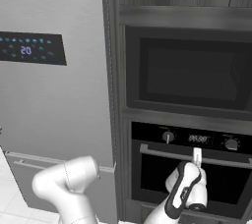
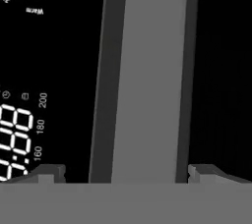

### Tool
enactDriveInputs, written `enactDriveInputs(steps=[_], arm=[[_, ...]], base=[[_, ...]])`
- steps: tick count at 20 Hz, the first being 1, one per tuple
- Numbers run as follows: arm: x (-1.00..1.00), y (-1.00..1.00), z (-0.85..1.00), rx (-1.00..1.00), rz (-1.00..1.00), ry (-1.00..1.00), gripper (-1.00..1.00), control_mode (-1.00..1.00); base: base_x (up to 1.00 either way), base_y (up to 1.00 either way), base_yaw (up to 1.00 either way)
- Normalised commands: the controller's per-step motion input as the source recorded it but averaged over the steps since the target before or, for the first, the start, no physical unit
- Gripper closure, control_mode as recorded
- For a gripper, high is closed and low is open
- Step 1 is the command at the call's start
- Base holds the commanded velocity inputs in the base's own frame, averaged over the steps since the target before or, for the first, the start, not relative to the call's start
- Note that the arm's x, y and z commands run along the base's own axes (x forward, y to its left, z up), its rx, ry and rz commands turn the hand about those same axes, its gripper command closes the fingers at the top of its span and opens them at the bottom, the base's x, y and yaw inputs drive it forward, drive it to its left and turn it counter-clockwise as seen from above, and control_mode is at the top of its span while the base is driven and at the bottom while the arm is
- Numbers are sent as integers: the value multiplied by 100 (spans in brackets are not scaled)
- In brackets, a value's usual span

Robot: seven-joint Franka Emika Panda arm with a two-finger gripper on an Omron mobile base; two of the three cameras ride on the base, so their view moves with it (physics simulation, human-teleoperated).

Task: Take the fish from the oven and place it on the plate on the counter.

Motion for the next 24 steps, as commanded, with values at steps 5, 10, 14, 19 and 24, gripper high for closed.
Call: enactDriveInputs(steps=[5,10,14,19,24], arm=[[40,0,-32,0,-11,0,-100,-100],[30,0,-14,0,-2,0,-100,-100],[0,0,0,0,0,0,-100,-100],[0,0,0,0,0,0,100,-100],[-7,-4,-35,0,0,0,100,-100]], base=[[0,0,0],[0,0,0],[0,0,0],[0,0,0],[0,0,0]])
